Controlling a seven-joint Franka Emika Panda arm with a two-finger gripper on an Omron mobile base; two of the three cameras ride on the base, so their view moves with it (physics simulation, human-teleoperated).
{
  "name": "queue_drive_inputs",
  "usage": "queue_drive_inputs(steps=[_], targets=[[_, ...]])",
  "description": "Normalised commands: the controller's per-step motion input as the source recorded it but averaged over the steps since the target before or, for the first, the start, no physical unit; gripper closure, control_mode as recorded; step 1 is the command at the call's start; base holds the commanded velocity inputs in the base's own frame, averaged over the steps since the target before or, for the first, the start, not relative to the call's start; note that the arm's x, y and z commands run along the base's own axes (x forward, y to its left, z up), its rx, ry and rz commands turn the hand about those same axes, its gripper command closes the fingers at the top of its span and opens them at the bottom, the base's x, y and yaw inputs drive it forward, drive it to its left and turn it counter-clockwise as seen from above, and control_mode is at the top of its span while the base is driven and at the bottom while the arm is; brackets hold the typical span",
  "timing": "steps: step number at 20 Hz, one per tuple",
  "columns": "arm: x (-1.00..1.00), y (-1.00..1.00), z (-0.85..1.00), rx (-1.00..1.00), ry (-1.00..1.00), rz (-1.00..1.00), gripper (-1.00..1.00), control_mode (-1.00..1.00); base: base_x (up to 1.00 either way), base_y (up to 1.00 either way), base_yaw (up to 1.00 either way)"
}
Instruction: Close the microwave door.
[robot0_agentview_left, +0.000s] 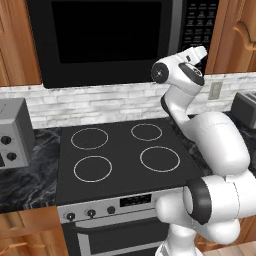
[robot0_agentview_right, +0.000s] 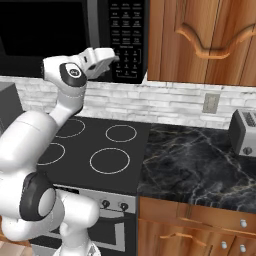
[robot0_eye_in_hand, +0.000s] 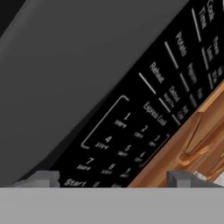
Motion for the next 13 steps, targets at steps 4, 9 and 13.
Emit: queue_drive_inputs(steps=[4,9,13], targets=[[0.42,0.0,0.0,0.0,0.0,0.0,-1.0,-1.0,0.0,0.0,0.0],[0.31,0.0,0.0,0.0,0.0,0.0,-1.0,-1.0,0.0,0.0,0.0],[0.05,0.0,0.0,0.0,0.0,0.0,-1.0,-1.0,0.0,0.0,0.0]])
